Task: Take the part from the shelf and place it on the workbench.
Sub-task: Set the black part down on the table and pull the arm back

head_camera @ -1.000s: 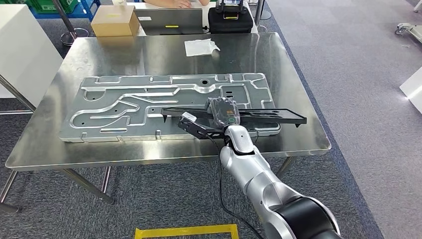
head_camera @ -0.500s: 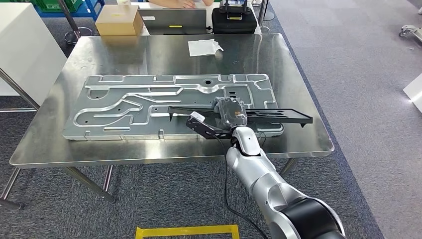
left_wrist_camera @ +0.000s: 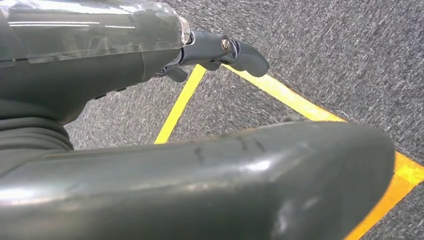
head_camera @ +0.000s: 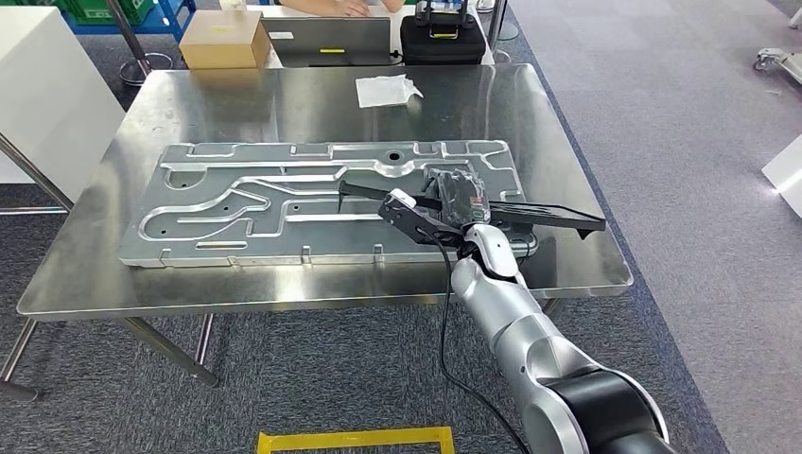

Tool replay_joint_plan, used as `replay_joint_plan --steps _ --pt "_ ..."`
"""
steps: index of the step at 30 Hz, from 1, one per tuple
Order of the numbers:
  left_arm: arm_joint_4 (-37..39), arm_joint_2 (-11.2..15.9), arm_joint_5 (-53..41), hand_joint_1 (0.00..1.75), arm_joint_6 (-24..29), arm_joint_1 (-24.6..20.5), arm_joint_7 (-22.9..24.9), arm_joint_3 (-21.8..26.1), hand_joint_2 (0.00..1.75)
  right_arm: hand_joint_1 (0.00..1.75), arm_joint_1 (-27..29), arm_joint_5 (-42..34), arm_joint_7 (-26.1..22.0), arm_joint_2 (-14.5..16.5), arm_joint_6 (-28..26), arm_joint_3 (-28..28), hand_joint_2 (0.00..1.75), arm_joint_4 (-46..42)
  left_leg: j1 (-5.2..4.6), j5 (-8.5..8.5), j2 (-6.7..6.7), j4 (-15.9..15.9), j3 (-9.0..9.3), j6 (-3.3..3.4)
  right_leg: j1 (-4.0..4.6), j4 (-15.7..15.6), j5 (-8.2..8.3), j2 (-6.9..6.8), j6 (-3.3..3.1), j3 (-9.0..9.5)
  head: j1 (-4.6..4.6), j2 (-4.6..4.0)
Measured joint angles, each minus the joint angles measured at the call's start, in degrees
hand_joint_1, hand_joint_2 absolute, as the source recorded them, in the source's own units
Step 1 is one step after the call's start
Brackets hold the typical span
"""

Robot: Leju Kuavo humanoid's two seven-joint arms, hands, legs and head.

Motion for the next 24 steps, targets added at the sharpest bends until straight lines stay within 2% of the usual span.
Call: replay_joint_plan --steps 5,15,21,24 --pt "0.0 0.0 0.0 0.0 -0.02 0.0 -0.16 0.08 0.0 1.75 -0.31 -0.56 -1.1 -0.28 2.03 -0.46 1.75 -0.26 0.05 0.01 0.08 0.0 0.03 0.0 0.0 0.0 0.03 0.06 -0.01 0.0 0.0 0.0" --pt "0.0 0.02 -0.1 0.0 -0.96 0.0 -0.47 0.36 0.0 1.75 -0.48 -1.14 -1.82 -0.47 1.89 -0.98 1.75 -0.35 -0.07 -0.01 0.09 0.03 0.02 0.1 -0.23 -0.1 0.18 0.13 0.2 0.03 0.0 0.0" --pt "0.0 0.02 -0.17 0.0 -1.32 -0.01 -0.55 0.38 0.0 1.75 -0.63 -0.79 -1.28 -0.49 1.87 -1.04 1.75 -0.35 -0.41 -0.37 0.1 0.16 -0.05 0.61 -0.54 -0.24 0.06 0.24 0.6 0.03 0.0 0.0" --pt "-0.02 0.02 -0.17 0.0 -1.69 -0.03 -0.56 0.38 0.0 1.75 -0.93 -0.46 -0.96 -0.52 1.86 -1.04 1.75 -0.35 -0.14 -0.43 0.29 -0.16 0.08 1.08 -0.51 0.3 -0.4 0.19 1.08 -0.05 0.01 0.0"
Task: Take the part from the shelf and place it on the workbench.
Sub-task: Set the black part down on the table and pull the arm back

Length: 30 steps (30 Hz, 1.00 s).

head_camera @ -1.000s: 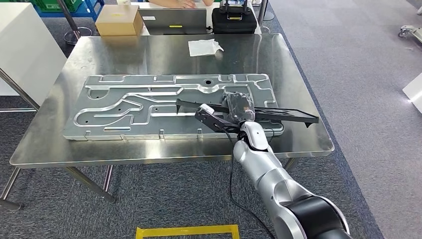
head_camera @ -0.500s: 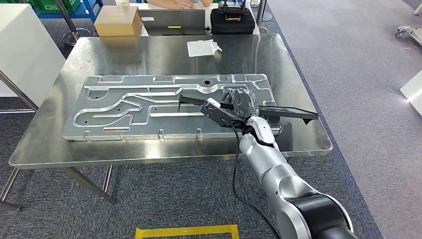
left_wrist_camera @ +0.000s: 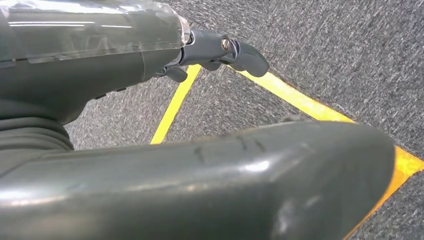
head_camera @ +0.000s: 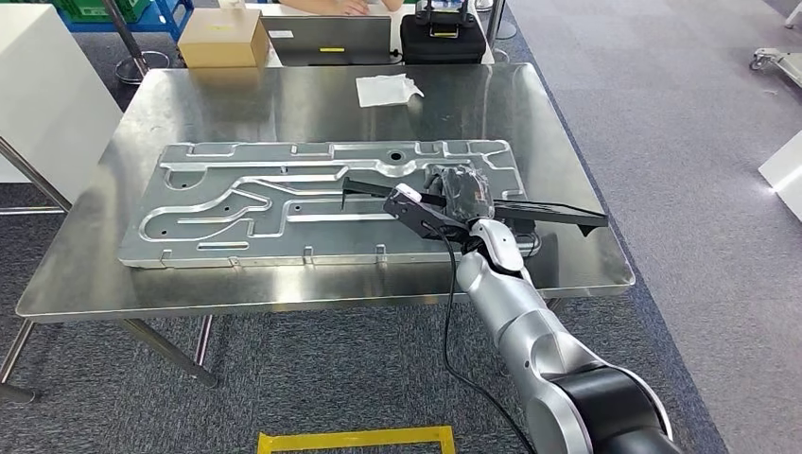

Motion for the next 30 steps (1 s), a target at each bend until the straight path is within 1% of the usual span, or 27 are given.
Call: replay_joint_plan --steps 1,2,4,5,6,7,8,9,10,11,12,13,15,16,17,18,19,20,21,22,23,24,25,26,27,29,30 --pt "-0.01 0.0 0.0 0.0 -0.1 0.0 -0.01 0.0 0.0 1.75 -0.08 0.04 0.08 -0.04 -0.01 0.0 1.75 0.01 0.16 0.03 0.12 -0.18 0.1 0.17 0.02 1.64 -0.91 -0.1 0.17 -0.77 0.0 0.0" --pt "-0.02 0.0 0.0 0.0 -0.17 0.0 -0.01 0.0 0.0 1.75 -0.09 0.09 0.14 -0.09 -0.01 0.01 1.75 0.03 0.28 0.05 0.25 -0.32 0.17 0.31 0.01 4.6 -2.36 -0.21 0.3 -2.31 0.0 0.0" --pt "-0.02 0.01 0.0 0.0 -0.21 0.02 -0.01 0.01 0.0 1.75 0.11 0.2 0.21 -0.17 0.0 0.04 1.75 0.16 0.25 -0.04 0.41 -0.31 0.15 0.42 -0.06 12.99 -5.85 -0.35 0.42 -7.27 -0.01 0.0" --pt "-0.02 0.01 0.0 0.0 -0.23 0.03 -0.01 0.01 0.0 1.75 0.27 0.27 0.22 -0.21 0.01 0.08 1.75 0.24 0.22 -0.09 0.45 -0.3 0.16 0.42 -0.07 16.33 -6.62 -0.38 0.4 -9.51 -0.01 0.0" --pt "-0.02 0.02 0.0 0.0 -0.26 0.04 -0.01 0.02 0.0 1.75 0.37 0.32 0.24 -0.25 0.01 0.12 1.75 0.33 0.17 -0.13 0.45 -0.29 0.21 0.4 -0.05 17.72 -6.16 -0.42 0.28 -10.87 -0.01 0.0" --pt "-0.02 0.02 0.0 0.0 -0.3 0.04 -0.01 0.02 0.0 1.75 0.41 0.35 0.27 -0.29 -0.01 0.16 1.75 0.39 0.08 -0.16 0.42 -0.28 0.3 0.36 0.03 16.68 -4.48 -0.45 0.01 -11.06 -0.01 0.0" --pt "-0.02 0.01 0.0 0.0 -0.35 0.05 0.01 0.02 0.0 1.75 0.36 0.37 0.34 -0.34 -0.04 0.2 1.75 0.43 -0.04 -0.19 0.37 -0.28 0.43 0.31 0.17 13.37 -1.96 -0.47 -0.47 -10.05 -0.01 0.0" --pt "-0.02 -0.07 0.0 0.0 -0.4 0.05 0.04 0.02 0.0 1.75 0.23 0.37 0.42 -0.37 -0.09 0.22 1.75 0.45 -0.09 -0.2 0.34 -0.29 0.54 0.27 0.43 8.96 0.61 -0.45 -1.2 -8.49 -0.01 0.0" --pt "-0.02 -0.21 0.01 0.0 -0.45 0.05 0.08 0.02 0.0 1.75 0.11 0.37 0.49 -0.38 -0.16 0.24 1.75 0.46 -0.19 -0.2 0.3 -0.29 0.63 0.11 0.72 5.16 2.5 -0.49 -1.94 -7.06 -0.08 0.0" --pt "-0.02 -0.32 0.01 0.0 -0.47 0.02 0.14 0.03 0.0 1.75 0.0 0.36 0.54 -0.39 -0.22 0.25 1.75 0.46 -0.14 -0.18 0.27 -0.29 0.67 -0.15 0.98 2.56 3.61 -0.54 -2.56 -6.08 -0.1 0.0" --pt "-0.02 -0.43 0.02 0.0 -0.49 0.0 0.2 0.03 0.0 1.75 -0.06 0.35 0.56 -0.39 -0.26 0.27 1.75 0.48 0.01 -0.14 0.24 -0.31 0.67 -0.47 1.26 1.42 3.99 -0.57 -3.01 -5.73 -0.13 0.0" --pt "-0.02 -0.49 0.02 0.0 -0.5 -0.02 0.24 0.04 0.0 1.75 -0.07 0.35 0.57 -0.39 -0.28 0.3 1.75 0.49 0.11 -0.05 0.21 -0.41 0.69 -0.87 1.42 1.26 4.06 -0.62 -3.23 -5.73 -0.15 0.0" --pt "-0.02 -0.44 0.03 0.0 -0.49 0.0 0.27 0.05 0.0 1.75 -0.07 0.41 0.61 -0.32 -0.26 0.37 1.75 0.54 0.15 -0.09 0.23 -0.24 0.58 -1.47 1.15 0.43 4.87 -0.73 -3.43 -5.4 -0.09 0.0" --pt "-0.02 -0.45 0.03 0.0 -0.48 0.0 0.28 0.06 0.0 1.75 -0.08 0.46 0.67 -0.25 -0.24 0.4 1.75 0.56 0.14 -0.79 0.25 0.74 0.14 -1.74 0.85 -0.02 5.32 -0.84 -3.48 -5.21 -0.11 0.0" --pt "-0.02 -0.44 0.04 0.0 -0.46 0.02 0.28 0.08 0.0 1.75 -0.07 0.55 0.73 -0.19 -0.22 0.42 1.75 0.6 0.2 -2.12 0.3 2.86 -0.81 -2.04 0.55 -0.41 5.73 -0.99 -3.45 -5.05 -0.12 0.0" --pt "-0.02 -0.44 0.04 0.0 -0.45 0.05 0.28 0.11 0.0 1.75 -0.02 0.66 0.79 -0.13 -0.2 0.44 1.75 0.68 0.45 -4.0 0.34 6.18 -2.28 -2.39 0.45 -0.52 5.87 -1.13 -3.39 -5.03 -0.13 0.0" --pt "-0.02 -0.43 0.05 0.0 -0.41 0.08 0.28 0.16 0.0 1.75 0.05 0.8 0.86 -0.12 -0.19 0.46 1.75 0.79 0.71 -5.98 0.36 10.22 -4.13 -2.78 0.38 -0.49 5.88 -1.21 -3.4 -5.1 -0.14 0.0" --pt "-0.02 -0.4 0.05 0.0 -0.35 0.16 0.28 0.22 0.0 1.75 0.15 0.95 0.9 -0.11 -0.18 0.49 1.75 0.93 0.99 -7.31 0.39 13.74 -5.74 -3.19 0.29 -0.43 5.85 -1.26 -3.3 -5.14 -0.14 0.0" --pt "-0.02 -0.38 0.05 0.0 -0.29 0.26 0.3 0.27 0.0 1.75 0.23 1.06 0.93 -0.11 -0.17 0.51 1.75 1.12 1.26 -7.67 0.4 15.68 -6.61 -3.58 0.17 -0.33 5.77 -1.25 -3.16 -5.15 -0.14 0.0" --pt "-0.02 -0.36 0.05 0.0 -0.24 0.35 0.33 0.31 0.0 1.75 0.25 1.12 0.96 -0.1 -0.16 0.54 1.75 1.27 1.52 -6.93 0.43 15.36 -6.36 -3.95 -0.02 -0.16 5.64 -1.2 -2.94 -5.14 -0.14 0.0" --pt "-0.02 -0.34 0.04 0.0 -0.2 0.41 0.37 0.33 0.0 1.75 0.21 1.14 0.99 -0.1 -0.16 0.55 1.75 1.39 1.81 -5.29 0.48 12.71 -4.96 -4.31 -0.25 0.11 5.44 -1.12 -2.63 -5.12 -0.14 0.0" --pt "-0.02 -0.33 0.04 0.0 -0.18 0.43 0.39 0.35 0.0 1.75 0.13 1.15 1.05 -0.1 -0.16 0.55 1.75 1.49 2.15 -3.52 0.61 8.52 -2.77 -4.72 -0.47 0.54 5.14 -1.02 -2.23 -5.15 -0.14 0.0" --pt "-0.02 -0.32 0.04 0.0 -0.16 0.42 0.42 0.36 0.0 1.75 0.02 1.16 1.1 -0.12 -0.17 0.55 1.75 1.54 2.25 -2.38 0.58 4.81 -0.8 -4.9 -0.52 1.04 4.76 -0.85 -1.74 -5.27 -0.14 0.0" --pt "-0.02 -0.33 0.04 0.0 -0.14 0.37 0.45 0.37 0.0 1.75 -0.1 1.17 1.19 -0.13 -0.18 0.56 1.75 1.58 2.31 -1.82 0.54 2.16 0.57 -4.7 -0.5 1.39 4.34 -0.66 -1.26 -5.41 -0.14 0.0" --pt "-0.02 -0.34 0.03 0.0 -0.11 0.31 0.48 0.37 0.0 1.75 -0.21 1.18 1.27 -0.14 -0.2 0.56 1.75 1.62 2.24 -1.89 0.47 0.81 1.25 -4.3 -0.38 1.57 3.99 -0.47 -0.84 -5.48 -0.13 0.0" --pt "-0.02 -0.35 0.02 0.0 -0.07 0.24 0.56 0.38 0.0 1.75 -0.34 1.21 1.57 -0.17 -0.25 0.56 1.75 1.73 2.11 -2.29 0.34 0.76 1.28 -2.93 -0.35 1.96 4.09 -0.18 -0.09 -5.41 -0.11 0.0" --pt "-0.02 -0.35 0.02 0.0 -0.05 0.24 0.58 0.39 0.0 1.75 -0.37 1.25 1.76 -0.2 -0.27 0.56 1.75 1.8 2.09 -2.33 0.38 0.7 1.46 -2.45 -0.43 2.37 4.13 -0.2 0.2 -5.4 -0.11 0.0"
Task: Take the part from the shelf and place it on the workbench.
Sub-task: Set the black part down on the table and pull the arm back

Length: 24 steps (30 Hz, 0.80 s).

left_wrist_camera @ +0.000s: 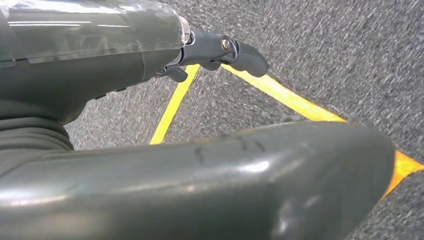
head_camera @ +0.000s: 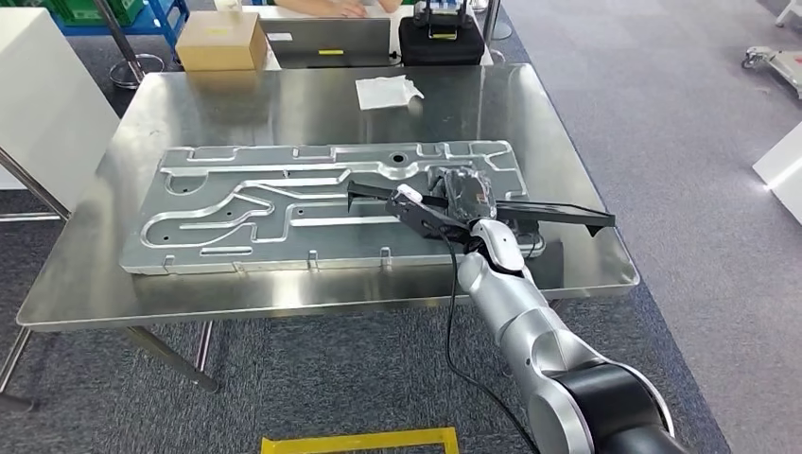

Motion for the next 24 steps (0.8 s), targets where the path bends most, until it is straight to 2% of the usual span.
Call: replay_joint_plan --steps 1,2,5,6,7,8,10,11,12,14,15,16,18,20,21,22,23,24 --pt "0.0 0.01 -0.01 0.0 0.01 0.0 0.02 0.01 0.0 1.75 -0.04 0.04 0.2 -0.03 -0.02 0.01 1.75 0.07 -0.01 -0.03 0.04 -0.04 0.19 0.44 -0.11 1.15 -0.39 -0.11 0.25 -0.45 0.0 0.0" --pt "0.0 0.03 -0.01 0.0 0.02 0.0 0.02 0.02 0.0 1.75 -0.08 0.09 0.35 -0.05 -0.04 0.01 1.75 0.13 -0.08 -0.07 0.07 -0.06 0.43 0.76 -0.14 3.06 -1.51 -0.25 0.37 -1.51 0.01 0.0" --pt "0.0 0.07 -0.03 0.0 0.02 0.0 0.03 0.03 0.0 1.75 -0.04 0.29 0.58 -0.08 -0.07 0.09 1.75 0.38 -0.44 -0.39 0.23 -0.07 0.62 1.3 -0.03 13.66 -6.17 -0.43 0.46 -7.89 0.01 0.0" --pt "0.0 0.07 -0.05 0.0 0.01 0.04 0.04 0.03 0.0 1.75 0.03 0.43 0.7 -0.08 -0.1 0.16 1.75 0.52 -0.61 -0.57 0.26 -0.06 0.78 1.4 0.03 16.02 -6.63 -0.42 0.35 -9.62 0.01 0.0" --pt "0.0 0.07 -0.1 0.0 0.0 0.08 0.07 0.03 0.0 1.75 0.08 0.56 0.84 -0.08 -0.15 0.24 1.75 0.62 -0.79 -0.77 0.26 -0.06 1.04 1.47 0.18 16.19 -5.89 -0.42 0.06 -10.29 0.01 0.0" --pt "0.0 0.07 -0.17 0.0 -0.01 0.12 0.08 0.03 0.0 1.75 0.06 0.67 0.98 -0.09 -0.19 0.3 1.75 0.69 -1.01 -0.99 0.25 -0.07 1.38 1.49 0.38 14.12 -4.12 -0.41 -0.43 -9.8 0.01 0.0" --pt "0.0 -0.04 -0.31 0.0 -0.05 0.13 0.11 0.02 0.0 1.75 -0.14 0.77 1.16 -0.12 -0.24 0.38 1.75 0.74 -1.39 -1.41 0.24 -0.13 2.12 1.49 1.14 6.19 0.47 -0.24 -2.16 -6.67 -0.03 0.0" --pt "0.0 -0.13 -0.35 0.0 -0.08 0.1 0.13 0.02 0.0 1.75 -0.28 0.78 1.19 -0.14 -0.26 0.41 1.75 0.75 -1.45 -1.58 0.18 -0.22 2.39 1.37 1.63 3.16 1.16 -0.06 -3.04 -5.42 -0.06 0.0" --pt "-0.01 -0.22 -0.37 0.0 -0.1 -0.03 0.15 0.02 0.0 1.75 -0.43 0.78 1.2 -0.15 -0.27 0.43 1.75 0.76 -1.38 -1.75 0.15 -0.42 2.62 1.12 2.1 1.21 1.19 0.16 -3.78 -4.61 -0.08 0.0" --pt "-0.03 -0.3 -0.4 0.0 -0.14 -0.16 0.22 0.02 0.0 1.75 -0.54 0.78 1.22 -0.12 -0.32 0.48 1.75 0.82 -1.31 -1.15 0.05 -0.1 3.03 0.38 2.54 -0.29 0.17 0.42 -4.64 -3.79 -0.07 0.0" --pt "-0.04 -0.3 -0.43 0.0 -0.15 -0.21 0.26 0.02 0.0 1.75 -0.53 0.78 1.24 -0.09 -0.34 0.49 1.75 0.85 -1.3 -0.98 0.08 0.33 3.17 0.01 2.38 -1.15 1.05 0.35 -4.96 -3.03 -0.05 0.0" --pt "-0.04 -0.32 -0.44 0.0 -0.15 -0.16 0.3 0.01 0.0 1.75 -0.51 0.78 1.28 -0.07 -0.36 0.5 1.75 0.9 -1.33 -1.11 0.08 1.23 3.17 -0.23 2.13 -1.78 1.85 0.15 -5.15 -2.29 -0.04 0.0" --pt "-0.04 -0.31 -0.49 0.0 -0.14 -0.21 0.34 0.01 0.0 1.75 -0.54 0.78 1.38 0.04 -0.43 0.5 1.75 0.98 -1.12 -3.86 0.11 4.97 1.59 -0.77 1.73 -2.22 3.0 -0.29 -5.23 -1.39 -0.06 0.0" --pt "-0.04 -0.16 -0.52 0.0 -0.09 -0.2 0.35 0.01 0.0 1.75 -0.37 0.82 1.52 0.2 -0.61 0.51 1.75 1.08 -0.79 -7.28 0.12 11.27 -1.9 -1.48 1.66 -2.1 2.78 -0.44 -4.98 -1.28 -0.07 0.0" --pt "-0.04 -0.07 -0.52 0.0 -0.07 -0.12 0.35 0.01 0.0 1.75 -0.16 0.87 1.56 0.25 -0.73 0.53 1.75 1.14 -0.59 -8.0 0.13 13.52 -3.37 -1.84 1.6 -2.02 2.66 -0.41 -4.76 -1.24 -0.07 0.0" --pt "-0.04 0.01 -0.52 0.0 -0.05 0.0 0.35 0.01 0.0 1.75 0.07 0.92 1.6 0.27 -0.84 0.55 1.75 1.19 -0.39 -7.68 0.15 14.1 -4.1 -2.17 1.47 -1.88 2.47 -0.35 -4.46 -1.16 -0.07 0.0" --pt "-0.04 0.04 -0.52 0.0 -0.05 0.11 0.35 0.01 0.0 1.75 0.24 0.98 1.65 0.27 -0.94 0.59 1.75 1.22 -0.16 -6.21 0.18 12.56 -3.83 -2.54 1.26 -1.66 2.23 -0.27 -4.08 -1.03 -0.07 0.0" --pt "-0.04 0.06 -0.52 0.0 -0.04 0.21 0.35 0.01 0.0 1.75 0.31 1.02 1.74 0.27 -1.01 0.62 1.75 1.23 0.11 -3.86 0.23 9.07 -2.61 -3.01 0.97 -1.31 1.88 -0.19 -3.62 -0.9 -0.07 0.0"
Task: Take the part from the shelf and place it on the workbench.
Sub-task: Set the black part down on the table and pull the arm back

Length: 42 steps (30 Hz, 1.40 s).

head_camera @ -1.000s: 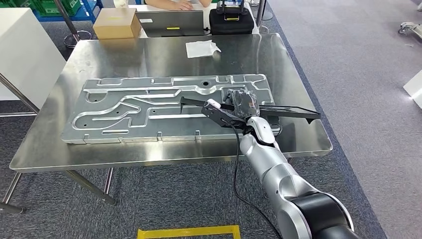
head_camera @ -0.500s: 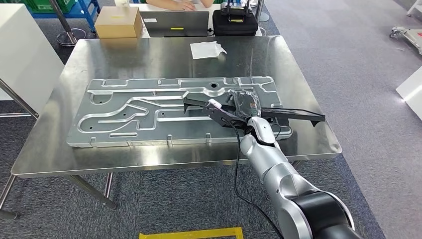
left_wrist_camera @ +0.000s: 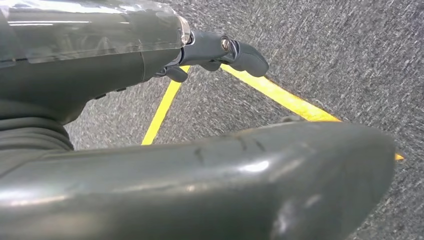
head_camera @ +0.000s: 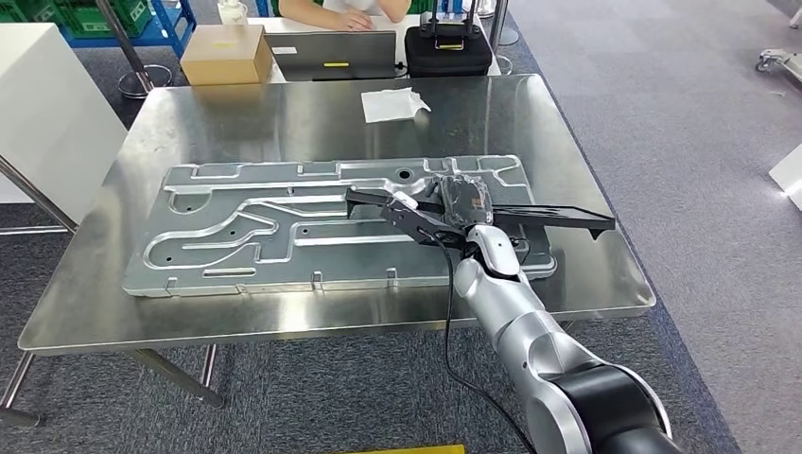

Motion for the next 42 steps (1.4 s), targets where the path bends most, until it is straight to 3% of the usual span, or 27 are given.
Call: replay_joint_plan --steps 1,3,5,6,8,11,13,14,15,17,19,21,22,23,25,27,28,29,30,32,33,34,36,37,38,39,42 --pt "0.0 -0.01 -0.01 0.0 0.0 0.04 0.01 -0.01 0.0 1.75 0.01 0.03 0.18 -0.01 -0.04 0.03 1.75 0.01 0.11 1.83 -0.01 -3.42 1.3 -0.25 -0.26 0.36 -0.4 0.08 0.51 0.13 -0.01 0.0" --pt "0.0 -0.05 -0.02 0.0 0.01 0.01 0.03 -0.01 0.0 1.75 -0.07 0.06 0.52 -0.02 -0.05 0.04 1.75 0.01 0.07 2.47 0.31 -7.91 2.89 0.18 -0.46 1.2 -1.24 0.27 1.49 0.12 -0.01 0.0" --pt "0.0 -0.06 -0.01 0.0 0.07 0.01 0.07 0.02 0.0 1.75 0.05 0.07 0.68 -0.04 -0.05 0.05 1.75 0.03 -0.05 1.74 0.55 -8.12 2.89 1.76 -0.34 2.08 -1.65 0.43 2.29 0.16 0.0 0.0" --pt "0.0 -0.04 -0.01 0.0 0.17 0.03 0.09 0.03 0.0 1.75 0.11 0.09 0.74 -0.05 -0.06 0.05 1.75 0.04 -0.04 2.14 0.58 -7.99 3.2 2.43 -0.33 2.55 -1.74 0.42 2.62 0.16 0.01 0.0" --pt "-0.01 -0.02 -0.01 0.0 0.5 0.03 0.13 0.07 0.0 1.75 0.15 0.12 0.9 -0.07 -0.06 0.04 1.75 0.05 -0.11 2.19 0.59 -8.05 3.87 3.28 -0.45 4.88 -2.62 0.18 3.1 -0.75 0.02 0.0" --pt "-0.02 -0.02 -0.02 0.0 0.91 -0.13 0.17 0.15 0.0 1.75 0.29 0.22 1.08 -0.05 -0.07 0.05 1.75 0.03 -0.35 1.78 0.65 -8.09 4.29 3.89 -0.53 13.67 -6.67 -0.14 3.46 -6.38 0.04 0.0" --pt "-0.02 -0.02 -0.02 0.0 1.05 -0.09 0.18 0.33 0.0 1.75 0.62 0.37 1.11 -0.04 -0.08 0.07 1.75 0.02 -0.58 1.25 0.64 -8.09 4.72 4.04 -0.44 17.92 -7.35 -0.16 3.28 -10.02 0.04 0.0" --pt "-0.02 -0.02 -0.02 0.0 1.13 -0.03 0.19 0.43 0.0 1.75 0.67 0.45 1.13 -0.04 -0.08 0.07 1.75 0.0 -0.74 0.9 0.65 -8.1 5.12 4.03 -0.28 17.27 -6.1 -0.17 2.94 -10.5 0.04 0.0" --pt "-0.02 -0.02 -0.01 0.0 1.2 0.03 0.21 0.51 0.0 1.75 0.66 0.55 1.15 -0.04 -0.09 0.07 1.75 -0.02 -0.95 0.54 0.68 -8.14 5.6 3.99 -0.05 14.57 -3.91 -0.15 2.39 -9.86 0.04 0.0" --pt "-0.02 -0.21 -0.01 0.0 1.31 0.05 0.23 0.56 0.0 1.75 0.45 0.69 1.17 -0.04 -0.09 0.07 1.75 -0.14 -1.25 -0.09 0.82 -8.51 6.62 3.87 0.83 6.97 0.46 0.08 0.53 -6.94 -0.07 0.0" --pt "-0.03 -0.55 -0.03 0.0 1.46 -0.33 0.2 0.57 0.0 1.75 0.17 0.77 1.17 0.05 -0.07 0.09 1.75 -0.27 -1.0 -0.44 0.85 -9.51 7.63 3.37 2.05 2.99 0.19 0.7 -1.1 -4.92 -0.14 0.0" --pt "-0.04 -0.76 -0.04 0.0 1.63 -0.65 0.13 0.6 0.0 1.75 -0.01 0.79 1.23 0.22 -0.03 0.13 1.75 -0.32 -0.97 0.52 0.72 -9.56 8.49 2.63 2.67 1.32 -0.83 1.22 -1.98 -3.46 -0.14 0.0" --pt "-0.04 -0.83 -0.05 0.0 1.7 -0.71 0.07 0.61 0.0 1.75 -0.03 0.8 1.32 0.28 -0.03 0.14 1.75 -0.34 -1.14 0.74 0.66 -9.14 8.9 2.38 2.49 0.0 0.14 1.18 -2.2 -2.4 -0.14 0.0" --pt "-0.04 -0.89 -0.05 0.0 1.76 -0.69 0.01 0.63 0.0 1.75 0.0 0.8 1.4 0.37 -0.03 0.15 1.75 -0.34 -1.3 0.46 0.58 -8.23 9.04 2.13 2.18 -0.56 1.15 1.04 -2.23 -1.6 -0.17 0.0" --pt "-0.04 -0.89 -0.09 0.0 1.99 -0.73 -0.11 0.7 0.0 1.75 -0.08 0.78 1.54 0.63 -0.05 0.16 1.75 -0.36 -1.24 -3.02 0.45 -4.78 7.84 1.64 1.7 -1.0 2.19 0.63 -2.02 -0.73 -0.17 0.0" --pt "-0.04 -0.75 -0.24 0.0 2.28 -0.7 -0.15 0.79 0.0 1.75 -0.02 0.57 1.52 0.92 -0.03 0.16 1.75 -0.36 -1.09 -6.88 0.43 1.29 4.36 1.12 1.67 -0.84 1.98 0.55 -1.92 -0.77 -0.2 0.0" --pt "-0.04 -0.68 -0.33 0.0 2.39 -0.65 -0.13 0.81 0.0 1.75 0.17 0.33 1.51 0.99 -0.02 0.16 1.75 -0.36 -1.01 -7.61 0.43 3.4 2.85 0.88 1.64 -0.72 1.82 0.56 -1.85 -0.85 -0.21 0.0" --pt "-0.04 -0.62 -0.4 0.0 2.5 -0.58 -0.09 0.84 0.0 1.75 0.36 0.08 1.49 1.02 -0.01 0.16 1.75 -0.35 -0.87 -7.05 0.44 3.68 2.13 0.55 1.58 -0.49 1.62 0.57 -1.79 -0.91 -0.21 0.0" --pt "-0.04 -0.55 -0.43 0.0 2.61 -0.48 -0.06 0.86 0.0 1.75 0.48 -0.11 1.51 1.04 -0.03 0.16 1.75 -0.34 -0.65 -5.26 0.45 1.73 2.52 0.13 1.46 -0.16 1.36 0.59 -1.68 -0.95 -0.21 0.0" --pt "-0.04 -0.55 -0.44 0.0 2.77 -0.31 -0.02 0.9 0.0 1.75 0.46 -0.26 1.57 1.07 -0.18 0.16 1.75 -0.36 -0.15 -0.76 0.58 -5.22 4.95 -0.64 1.26 0.77 0.68 0.66 -1.27 -1.02 -0.21 0.0" --pt "-0.04 -0.63 -0.44 0.0 2.81 -0.3 -0.03 0.92 0.0 1.75 0.41 -0.28 1.61 1.08 -0.27 0.15 1.75 -0.37 -0.03 0.66 0.59 -7.85 5.88 -0.52 1.32 1.29 0.21 0.73 -1.06 -1.08 -0.22 0.0" --pt "-0.04 -0.72 -0.44 0.0 2.83 -0.32 -0.03 0.92 0.0 1.75 0.39 -0.3 1.61 1.08 -0.34 0.15 1.75 -0.39 -0.04 1.2 0.62 -9.17 6.31 0.19 1.44 1.62 -0.14 0.77 -0.95 -1.11 -0.2 0.0" --pt "-0.04 -0.81 -0.43 0.0 2.98 -0.37 -0.02 0.96 0.0 1.75 0.39 -0.32 1.58 1.07 -0.4 0.14 1.75 -0.44 -0.21 1.16 0.59 -9.4 6.36 1.46 1.68 1.82 -0.46 0.86 -0.61 -1.02 -0.18 0.0" --pt "-0.04 -0.8 -0.43 0.0 3.09 -0.37 0.02 0.98 0.0 1.75 0.39 -0.31 1.57 1.07 -0.4 0.14 1.75 -0.46 -0.29 1.08 0.61 -9.36 6.45 1.81 1.66 1.71 -0.41 0.85 -0.45 -0.88 -0.17 0.0" --pt "-0.04 -0.8 -0.43 0.0 3.21 -0.38 0.08 1.0 0.0 1.75 0.41 -0.29 1.57 1.07 -0.4 0.14 1.75 -0.49 -0.32 1.06 0.61 -9.37 6.57 1.73 1.62 1.65 -0.39 0.85 -0.23 -0.73 -0.17 0.0" --pt "-0.04 -0.8 -0.43 0.0 3.33 -0.4 0.17 1.02 0.44 1.31 0.45 -0.26 1.57 1.08 -0.4 0.14 1.31 -0.51 -0.37 1.0 0.61 -9.38 6.69 1.84 1.59 1.6 -0.44 0.85 -0.16 -0.6 -0.17 0.0" --pt "-0.04 -0.8 -0.55 0.0 3.78 -0.48 0.62 1.02 1.75 0.0 0.66 -0.21 1.4 1.1 -0.39 0.14 1.31 -0.58 -0.44 0.73 0.62 -9.41 7.05 1.97 1.57 1.5 -0.59 0.85 0.01 -0.23 -0.17 0.0"
